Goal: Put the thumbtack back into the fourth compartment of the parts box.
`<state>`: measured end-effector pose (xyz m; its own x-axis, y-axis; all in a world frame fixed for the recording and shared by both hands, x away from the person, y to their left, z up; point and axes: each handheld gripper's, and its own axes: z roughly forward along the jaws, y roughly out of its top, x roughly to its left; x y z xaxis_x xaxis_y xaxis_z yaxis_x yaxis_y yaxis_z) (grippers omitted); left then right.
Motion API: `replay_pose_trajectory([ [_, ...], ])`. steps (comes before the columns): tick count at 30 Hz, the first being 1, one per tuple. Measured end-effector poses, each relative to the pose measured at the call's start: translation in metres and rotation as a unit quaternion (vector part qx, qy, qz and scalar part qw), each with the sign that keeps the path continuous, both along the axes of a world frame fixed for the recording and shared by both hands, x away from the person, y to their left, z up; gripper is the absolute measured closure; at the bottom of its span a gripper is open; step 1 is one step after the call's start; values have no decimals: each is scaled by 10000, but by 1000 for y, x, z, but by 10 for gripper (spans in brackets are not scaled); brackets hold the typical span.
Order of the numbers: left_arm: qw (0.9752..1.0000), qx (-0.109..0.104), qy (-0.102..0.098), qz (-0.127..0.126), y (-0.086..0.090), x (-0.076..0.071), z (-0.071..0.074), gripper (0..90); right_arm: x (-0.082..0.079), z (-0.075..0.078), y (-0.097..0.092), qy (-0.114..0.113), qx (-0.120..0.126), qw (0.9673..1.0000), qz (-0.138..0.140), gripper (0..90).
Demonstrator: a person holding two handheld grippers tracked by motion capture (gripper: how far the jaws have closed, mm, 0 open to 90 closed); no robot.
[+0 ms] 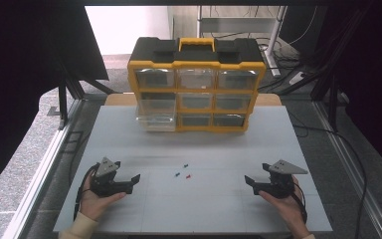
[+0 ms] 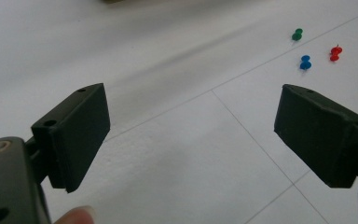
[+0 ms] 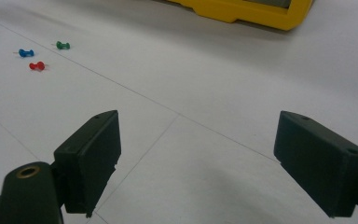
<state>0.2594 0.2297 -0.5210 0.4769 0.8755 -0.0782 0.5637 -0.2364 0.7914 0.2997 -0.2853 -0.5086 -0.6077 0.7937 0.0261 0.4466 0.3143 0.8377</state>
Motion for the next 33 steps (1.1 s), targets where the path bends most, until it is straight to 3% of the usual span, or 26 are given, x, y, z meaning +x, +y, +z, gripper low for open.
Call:
replay_pose_trajectory([
  [14, 10000, 51, 10, 3, 1, -1, 3, 110, 0, -2, 0, 37, -57, 10000, 66, 173],
  [22, 9998, -117, 30, -183, -3, -3, 9, 109, 0, 0, 2, 12, -56, 10000, 48, 174],
  [25, 9997, -80, 23, -234, -5, -3, 12, 108, 1, 0, 2, 12, -14, 10000, 45, 174],
  [33, 9990, -158, 147, -392, -15, 8, 16, 113, 0, -1, 1, 51, -28, 10000, 68, 170],
])
